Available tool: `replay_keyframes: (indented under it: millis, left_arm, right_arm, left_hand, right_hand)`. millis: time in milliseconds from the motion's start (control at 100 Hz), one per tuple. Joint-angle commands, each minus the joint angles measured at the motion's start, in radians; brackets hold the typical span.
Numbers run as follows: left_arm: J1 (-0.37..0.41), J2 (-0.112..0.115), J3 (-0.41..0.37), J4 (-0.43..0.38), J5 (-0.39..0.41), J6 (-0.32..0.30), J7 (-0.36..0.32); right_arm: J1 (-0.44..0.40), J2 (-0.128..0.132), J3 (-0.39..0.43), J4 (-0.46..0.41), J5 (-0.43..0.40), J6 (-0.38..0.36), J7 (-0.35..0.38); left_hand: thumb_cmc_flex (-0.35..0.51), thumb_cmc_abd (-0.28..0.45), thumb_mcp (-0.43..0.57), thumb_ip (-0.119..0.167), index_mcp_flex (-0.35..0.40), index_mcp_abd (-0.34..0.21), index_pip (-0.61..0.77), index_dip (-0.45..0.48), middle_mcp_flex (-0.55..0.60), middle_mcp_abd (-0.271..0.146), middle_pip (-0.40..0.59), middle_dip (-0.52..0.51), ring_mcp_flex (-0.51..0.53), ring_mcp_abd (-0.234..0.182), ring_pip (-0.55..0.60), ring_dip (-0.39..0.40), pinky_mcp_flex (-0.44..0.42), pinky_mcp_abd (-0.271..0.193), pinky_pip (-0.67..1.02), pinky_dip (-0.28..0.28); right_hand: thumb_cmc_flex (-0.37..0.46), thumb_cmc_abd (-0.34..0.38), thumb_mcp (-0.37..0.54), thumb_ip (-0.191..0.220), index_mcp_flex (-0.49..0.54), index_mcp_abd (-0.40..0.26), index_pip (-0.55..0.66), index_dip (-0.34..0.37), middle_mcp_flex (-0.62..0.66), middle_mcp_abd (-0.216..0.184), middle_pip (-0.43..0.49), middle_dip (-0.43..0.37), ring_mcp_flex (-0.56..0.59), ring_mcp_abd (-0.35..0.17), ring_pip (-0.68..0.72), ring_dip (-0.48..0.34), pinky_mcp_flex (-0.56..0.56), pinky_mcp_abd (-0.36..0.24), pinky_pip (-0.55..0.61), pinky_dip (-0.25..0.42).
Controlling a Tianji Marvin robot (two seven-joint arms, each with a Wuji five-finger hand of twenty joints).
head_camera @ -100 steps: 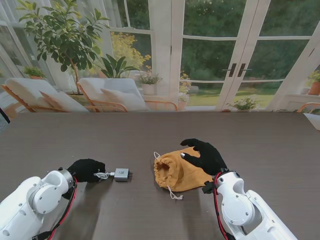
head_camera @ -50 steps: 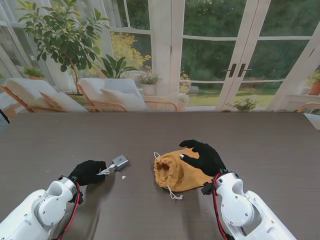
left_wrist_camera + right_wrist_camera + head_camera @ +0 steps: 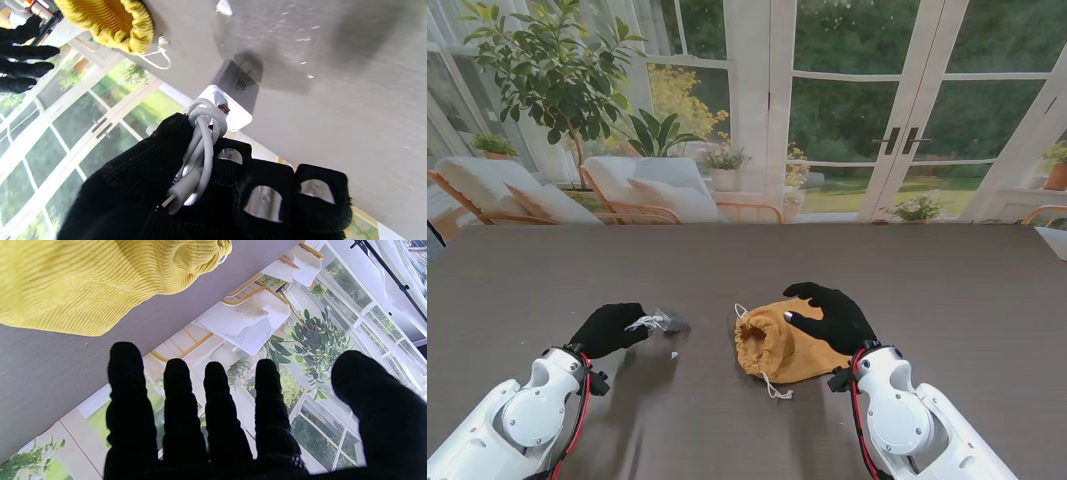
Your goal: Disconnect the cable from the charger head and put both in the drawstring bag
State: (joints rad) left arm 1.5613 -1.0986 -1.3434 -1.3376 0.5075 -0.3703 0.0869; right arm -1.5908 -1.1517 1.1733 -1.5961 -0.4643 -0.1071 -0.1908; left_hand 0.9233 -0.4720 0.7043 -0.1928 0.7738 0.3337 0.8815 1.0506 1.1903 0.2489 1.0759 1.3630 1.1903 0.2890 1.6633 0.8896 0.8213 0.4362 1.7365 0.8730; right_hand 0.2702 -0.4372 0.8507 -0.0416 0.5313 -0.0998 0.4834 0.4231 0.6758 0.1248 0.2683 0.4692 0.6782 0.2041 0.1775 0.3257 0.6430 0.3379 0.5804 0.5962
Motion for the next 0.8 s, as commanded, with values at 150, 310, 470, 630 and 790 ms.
replay_keyframes:
  millis: [150,310,470,630,790]
  left_arm:
    - [0.005,-0.019,-0.004,-0.061,-0.075,-0.013,-0.047]
    - [0.009,-0.024,-0.007,-0.100,-0.130,-0.016,-0.061]
    - [0.011,-0.028,-0.006,-0.133,-0.197,-0.020,-0.075]
    - [0.009,-0.030,0.003,-0.169,-0.272,-0.023,-0.105]
    - [0.002,-0.024,0.018,-0.205,-0.312,-0.031,-0.145]
  right_arm:
    - [-0.004,-0.005,-0.019,-0.011,-0.014,0.003,0.000]
    - [0.007,-0.008,-0.037,-0.019,-0.023,0.016,-0.012]
    - [0.018,-0.005,-0.048,-0.050,-0.039,0.034,0.001]
    - [0.032,-0.002,-0.068,-0.085,-0.053,0.064,0.018]
    - [0.066,0.002,-0.106,-0.100,-0.074,0.104,0.044]
  left_hand:
    - [0.200,0.194,0.135,0.141,0.175,-0.153,0.515,0.160,0.074,-0.001,0.112,0.036,0.035,-0.005,0.127,-0.007,0.026,0.027,0.089,-0.022]
    - [0.208,0.196,0.127,0.144,0.172,-0.150,0.516,0.164,0.076,-0.003,0.117,0.038,0.043,-0.007,0.133,-0.009,0.036,0.033,0.093,-0.019]
    - [0.208,0.193,0.131,0.147,0.172,-0.147,0.515,0.165,0.079,-0.003,0.118,0.036,0.050,-0.006,0.135,-0.012,0.047,0.039,0.097,-0.021]
    - [0.210,0.193,0.133,0.149,0.174,-0.138,0.508,0.163,0.080,0.007,0.114,0.034,0.048,0.001,0.134,-0.013,0.044,0.049,0.094,-0.022]
    - [0.196,0.184,0.143,0.151,0.175,-0.143,0.505,0.162,0.090,-0.005,0.111,0.032,0.062,-0.008,0.133,-0.017,0.062,0.043,0.104,-0.025]
  right_hand:
    - [-0.017,0.013,0.020,0.008,-0.001,0.000,0.007,0.010,0.021,0.014,0.007,-0.003,0.015,0.002,0.000,0.009,-0.344,0.007,-0.033,0.040]
    - [-0.016,0.006,0.023,0.008,0.003,0.003,0.009,0.010,0.023,0.014,0.007,-0.003,0.015,0.003,0.000,0.009,-0.343,0.007,-0.033,0.040]
    - [-0.014,-0.002,0.026,0.008,0.002,0.004,0.010,0.010,0.022,0.012,0.007,-0.003,0.017,0.001,0.001,0.009,-0.343,0.006,-0.033,0.039]
    - [-0.013,-0.023,0.031,0.007,-0.004,0.007,0.009,0.010,0.009,0.013,0.004,-0.004,0.011,0.000,-0.001,0.008,-0.344,0.004,-0.035,0.038]
    - [-0.020,-0.049,0.034,0.005,-0.043,0.022,-0.002,0.008,-0.023,0.013,-0.001,-0.005,-0.005,-0.006,-0.007,0.006,-0.354,-0.004,-0.039,0.037]
